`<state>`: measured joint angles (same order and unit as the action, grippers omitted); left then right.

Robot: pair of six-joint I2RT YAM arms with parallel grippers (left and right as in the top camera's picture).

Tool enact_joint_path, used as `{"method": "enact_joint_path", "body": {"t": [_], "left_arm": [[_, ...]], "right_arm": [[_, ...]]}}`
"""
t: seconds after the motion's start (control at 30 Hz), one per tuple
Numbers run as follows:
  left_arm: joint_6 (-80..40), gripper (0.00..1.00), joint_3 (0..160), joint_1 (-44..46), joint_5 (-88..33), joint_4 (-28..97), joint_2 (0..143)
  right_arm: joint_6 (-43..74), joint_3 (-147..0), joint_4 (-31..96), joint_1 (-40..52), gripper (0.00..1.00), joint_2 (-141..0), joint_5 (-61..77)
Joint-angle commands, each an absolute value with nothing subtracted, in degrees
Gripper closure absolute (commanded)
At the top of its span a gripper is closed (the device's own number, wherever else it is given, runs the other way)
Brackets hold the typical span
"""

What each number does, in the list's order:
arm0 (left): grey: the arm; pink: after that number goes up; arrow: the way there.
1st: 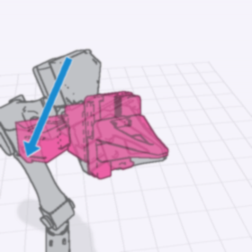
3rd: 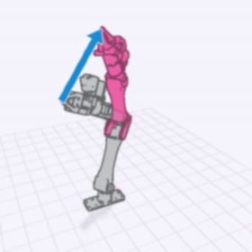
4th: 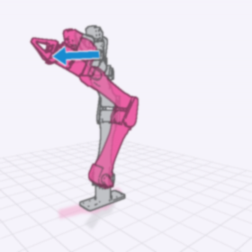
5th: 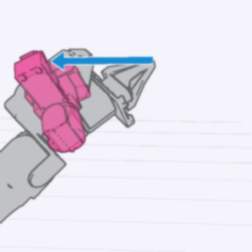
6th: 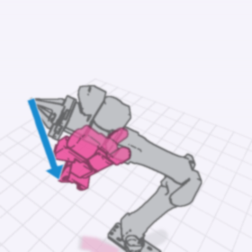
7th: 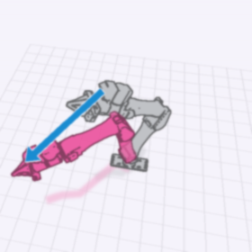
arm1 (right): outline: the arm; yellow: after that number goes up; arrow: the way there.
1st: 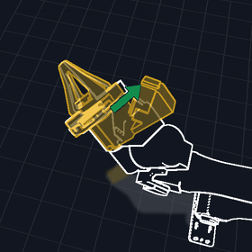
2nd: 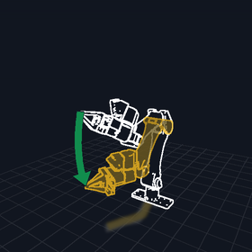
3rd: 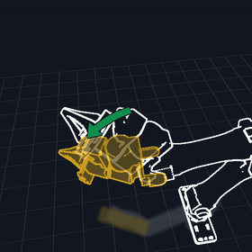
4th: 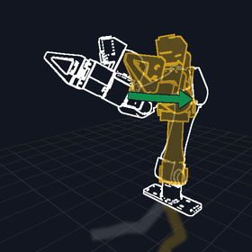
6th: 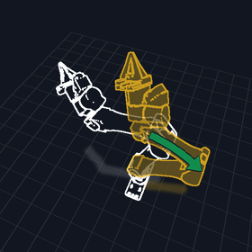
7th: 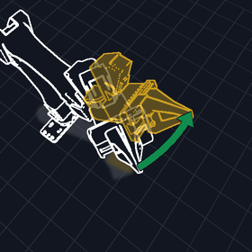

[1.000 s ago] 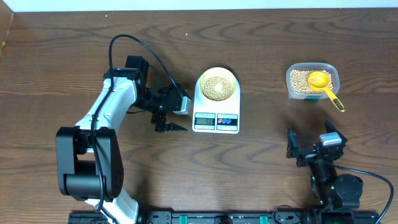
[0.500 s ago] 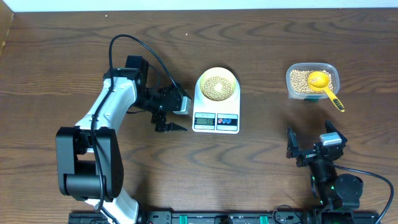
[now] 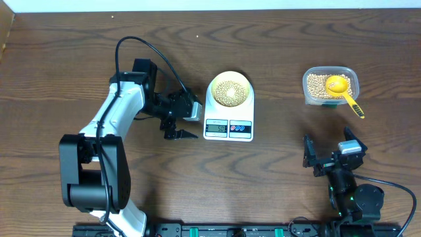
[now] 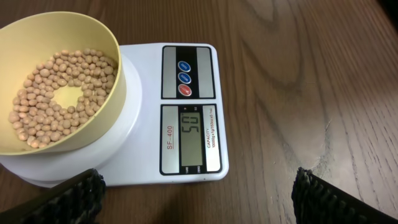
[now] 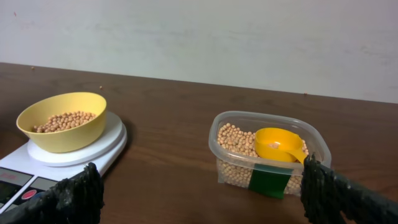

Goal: Scoop item into bowl and weigh 50g on scale

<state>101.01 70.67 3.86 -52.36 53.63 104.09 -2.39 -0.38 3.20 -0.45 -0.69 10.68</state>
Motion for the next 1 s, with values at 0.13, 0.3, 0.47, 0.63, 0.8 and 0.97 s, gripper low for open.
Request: {"method": "enact_joint_path", "body": {"t": [0.13, 0.3, 0.47, 0.63, 0.8, 0.97], "left_arm": [[102.0, 0.02, 70.3, 3.7, -47.4, 53.7, 103.7], [102.0, 0.02, 70.3, 3.7, -47.1, 51.9, 103.7], [101.8, 0.02, 70.3, 4.1, -46.8, 56.7, 103.7], [101.5, 0.02, 70.3, 7.3, -44.6, 59.1, 103.7], [81.1, 0.02, 70.3, 12.0, -37.9, 54.6, 103.7], [64.8, 0.02, 70.3, 13.1, -36.5, 50.4, 103.7]], "right_arm": [[-3.3, -0.3, 3.5, -0.1, 0.01, -0.3, 10.2], [-3.3, -0.3, 3.5, -0.1, 0.01, -0.3, 10.2], [-3.3, -0.3, 3.5, -0.1, 0.01, -0.3, 10.2], [-3.3, -0.3, 3.5, -0.1, 0.01, -0.3, 10.2], [-3.3, -0.3, 3.5, -0.1, 0.01, -0.3, 10.2], [-3.3, -0.3, 3.5, -0.1, 0.01, -0.3, 10.2]]}}
